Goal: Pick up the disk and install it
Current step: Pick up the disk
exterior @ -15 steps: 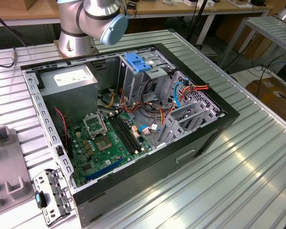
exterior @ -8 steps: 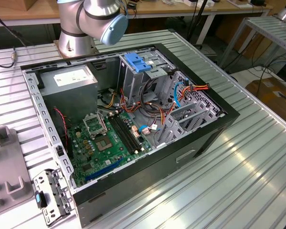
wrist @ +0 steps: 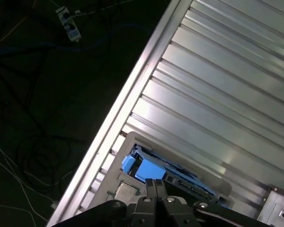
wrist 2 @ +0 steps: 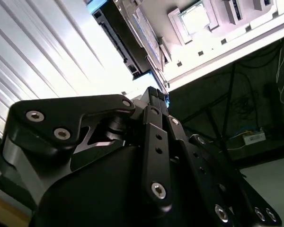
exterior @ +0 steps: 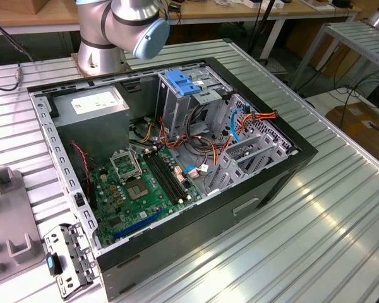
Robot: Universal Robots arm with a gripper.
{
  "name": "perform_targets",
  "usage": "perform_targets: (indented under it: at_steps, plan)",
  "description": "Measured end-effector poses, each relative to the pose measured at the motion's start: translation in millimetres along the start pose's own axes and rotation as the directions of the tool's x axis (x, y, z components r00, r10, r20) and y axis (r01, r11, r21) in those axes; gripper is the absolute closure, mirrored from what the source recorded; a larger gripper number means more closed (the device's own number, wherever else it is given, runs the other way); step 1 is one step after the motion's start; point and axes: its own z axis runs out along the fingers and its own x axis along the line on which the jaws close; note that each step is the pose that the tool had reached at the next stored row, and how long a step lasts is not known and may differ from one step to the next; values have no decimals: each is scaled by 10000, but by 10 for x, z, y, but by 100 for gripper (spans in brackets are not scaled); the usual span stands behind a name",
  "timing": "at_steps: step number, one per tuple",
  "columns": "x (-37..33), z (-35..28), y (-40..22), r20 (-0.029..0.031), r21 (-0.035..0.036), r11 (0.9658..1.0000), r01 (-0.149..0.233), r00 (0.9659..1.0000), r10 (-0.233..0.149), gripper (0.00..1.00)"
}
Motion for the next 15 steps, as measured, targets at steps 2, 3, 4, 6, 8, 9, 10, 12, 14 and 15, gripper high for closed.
perform_targets:
  at_steps: [2, 3, 4, 6, 8, 9, 10, 12, 14, 15]
  plan:
    - [0, 8, 0, -18, -4, 9992, 397, 9992, -397, 89]
    - [0, 11, -1, -27, -6, 9982, 604, 9982, -604, 89]
    - [0, 14, -1, -36, -9, 9967, 816, 9967, -816, 89]
    - [0, 17, -1, -49, -13, 9934, 1151, 9933, -1151, 89]
    - [1, 21, -1, -68, -20, 9869, 1616, 9868, -1616, 89]
    - [1, 22, -1, -74, -23, 9838, 1792, 9838, -1792, 89]
    - [1, 22, -1, -82, -26, 9802, 1980, 9802, -1981, 89]
    - [0, 22, -2, -100, -31, 9699, 2433, 9699, -2433, 89]
    - [0, 22, -2, -115, -37, 9605, 2783, 9604, -2783, 89]
    - [0, 22, -1, -122, -41, 9555, 2949, 9555, -2949, 89]
